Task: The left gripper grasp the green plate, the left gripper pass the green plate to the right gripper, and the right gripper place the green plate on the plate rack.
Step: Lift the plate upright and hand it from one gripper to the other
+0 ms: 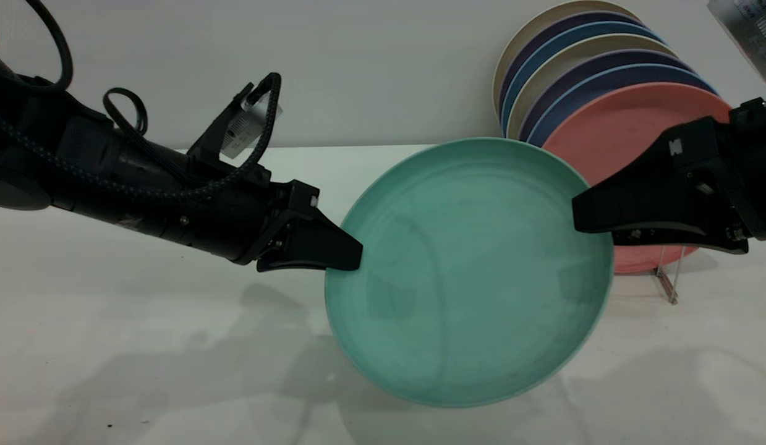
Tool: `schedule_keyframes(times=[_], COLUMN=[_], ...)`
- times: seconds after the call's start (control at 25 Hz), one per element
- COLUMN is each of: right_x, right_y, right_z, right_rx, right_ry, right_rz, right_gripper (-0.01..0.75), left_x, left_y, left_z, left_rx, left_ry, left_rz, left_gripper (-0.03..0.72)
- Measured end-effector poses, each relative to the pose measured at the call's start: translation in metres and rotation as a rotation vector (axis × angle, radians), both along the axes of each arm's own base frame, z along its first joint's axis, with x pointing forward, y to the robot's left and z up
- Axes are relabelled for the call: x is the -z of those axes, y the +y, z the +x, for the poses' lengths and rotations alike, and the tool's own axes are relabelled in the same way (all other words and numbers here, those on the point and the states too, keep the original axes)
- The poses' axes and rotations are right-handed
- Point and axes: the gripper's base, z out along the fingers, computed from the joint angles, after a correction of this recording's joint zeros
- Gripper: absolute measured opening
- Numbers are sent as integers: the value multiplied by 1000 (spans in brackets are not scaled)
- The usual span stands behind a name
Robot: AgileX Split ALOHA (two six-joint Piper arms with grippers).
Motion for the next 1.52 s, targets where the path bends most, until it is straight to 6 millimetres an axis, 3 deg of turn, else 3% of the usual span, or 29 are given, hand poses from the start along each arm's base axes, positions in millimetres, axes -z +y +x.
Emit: schedule_keyframes(times=[0.4,0.8,1.28,1.44,1.52], right_x=[2,-2,1,3,3], right_y=[-2,2,-3,-6,-6], right_z=[1,-1,1,2,2], right_rx=[16,-3,47,67,60], right_ry=[4,9,32,35,26], right_rz=[-23,34,7,-29,-37], right_gripper=[422,200,95,63,61], left_x=[-6,-9,-13,-18,-21], left_y=[-5,-7,-9,-9,-9], left_z=[-3,-5,-7,-8,-10], left_rx=[37,57,89,103,121], left_ry=[13,16,3,35,55], left_rz=[-87,-124,-171,-236,-276], left_gripper=[15,16,32,97,182])
